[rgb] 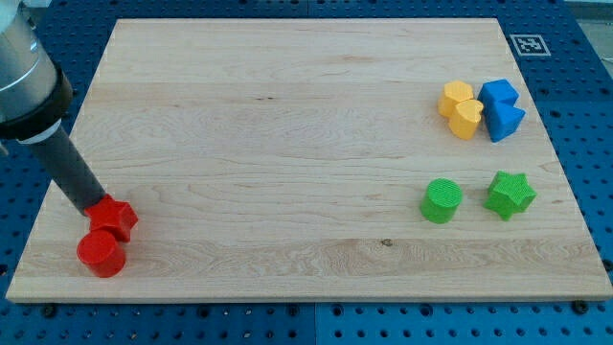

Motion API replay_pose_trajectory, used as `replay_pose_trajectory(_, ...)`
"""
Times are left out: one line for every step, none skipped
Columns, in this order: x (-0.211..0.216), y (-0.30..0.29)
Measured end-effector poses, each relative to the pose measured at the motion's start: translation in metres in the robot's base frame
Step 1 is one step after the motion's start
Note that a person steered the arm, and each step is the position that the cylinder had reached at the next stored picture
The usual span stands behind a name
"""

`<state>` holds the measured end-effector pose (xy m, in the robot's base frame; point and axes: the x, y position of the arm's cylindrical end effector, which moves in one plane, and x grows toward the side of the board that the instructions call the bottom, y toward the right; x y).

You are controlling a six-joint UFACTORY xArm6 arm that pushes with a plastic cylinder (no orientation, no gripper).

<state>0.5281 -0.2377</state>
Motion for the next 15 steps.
replay_pose_trajectory(-0.005, 0.0)
replay_pose_trajectory(-0.028, 0.0)
replay_pose_trajectory(-0.032, 0.0)
replay_pose_trajectory(-0.032, 0.0)
replay_pose_trajectory(-0.033, 0.023)
replay_pose_trajectory(-0.035, 0.041)
replay_pose_trajectory(-0.04, 0.041)
replay_pose_trajectory(-0.044, 0.045)
replay_pose_trajectory(-0.044, 0.045)
replay_pose_trajectory(-0.045, 0.045)
replay_pose_trajectory(-0.045, 0.045)
replay_pose_trajectory(-0.045, 0.045)
replay_pose_trajectory(-0.048, 0.045)
replay_pose_trajectory(-0.05, 0.045)
replay_pose_trajectory(-0.055, 0.045)
